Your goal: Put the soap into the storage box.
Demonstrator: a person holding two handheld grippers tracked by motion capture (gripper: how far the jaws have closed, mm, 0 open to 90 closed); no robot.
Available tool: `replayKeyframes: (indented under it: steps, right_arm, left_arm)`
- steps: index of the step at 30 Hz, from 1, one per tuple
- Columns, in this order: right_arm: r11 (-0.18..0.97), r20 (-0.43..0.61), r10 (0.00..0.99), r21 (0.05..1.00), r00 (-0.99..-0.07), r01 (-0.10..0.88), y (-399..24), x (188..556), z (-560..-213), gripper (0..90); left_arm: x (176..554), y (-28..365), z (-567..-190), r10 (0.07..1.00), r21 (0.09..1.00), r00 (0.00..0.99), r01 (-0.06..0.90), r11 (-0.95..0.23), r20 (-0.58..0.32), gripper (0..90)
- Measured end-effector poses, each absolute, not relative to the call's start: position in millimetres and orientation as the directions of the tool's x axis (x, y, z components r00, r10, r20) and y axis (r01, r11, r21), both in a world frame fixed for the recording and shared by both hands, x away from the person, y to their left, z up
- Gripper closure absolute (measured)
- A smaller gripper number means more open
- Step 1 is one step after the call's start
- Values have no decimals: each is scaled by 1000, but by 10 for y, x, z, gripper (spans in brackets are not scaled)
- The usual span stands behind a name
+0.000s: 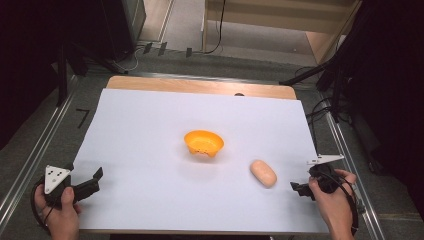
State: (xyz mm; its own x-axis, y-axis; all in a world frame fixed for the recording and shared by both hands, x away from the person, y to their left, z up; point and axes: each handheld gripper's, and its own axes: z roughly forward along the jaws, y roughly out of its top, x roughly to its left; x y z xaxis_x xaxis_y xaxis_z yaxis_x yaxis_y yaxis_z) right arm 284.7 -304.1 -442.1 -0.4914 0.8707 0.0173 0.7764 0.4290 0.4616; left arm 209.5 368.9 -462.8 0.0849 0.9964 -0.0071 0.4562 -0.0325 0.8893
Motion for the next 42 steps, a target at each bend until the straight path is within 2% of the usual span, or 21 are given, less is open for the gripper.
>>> replayKeyframes:
  steps: [4,16,27,42]
  right_arm:
    - [470,30,855,378,-517,798,-2945,2953,-4386,128]
    - [572,-5,811,218,-585,791,-2633,3157,-4235,128]
    - [567,50,808,209,-587,797,-2412,3277,-4192,131]
    - [565,71,804,220,-590,795,-2157,3366,-4215,140]
  left_arm:
    - [2102,3695,-4626,996,884,91,466,-35,-8,77]
    - [2103,3698,-4625,996,883,93,468,-33,-12,77]
    - [2105,3698,-4626,996,883,92,468,-28,-17,77]
    - [2106,3702,-4627,995,884,94,466,-24,-22,77]
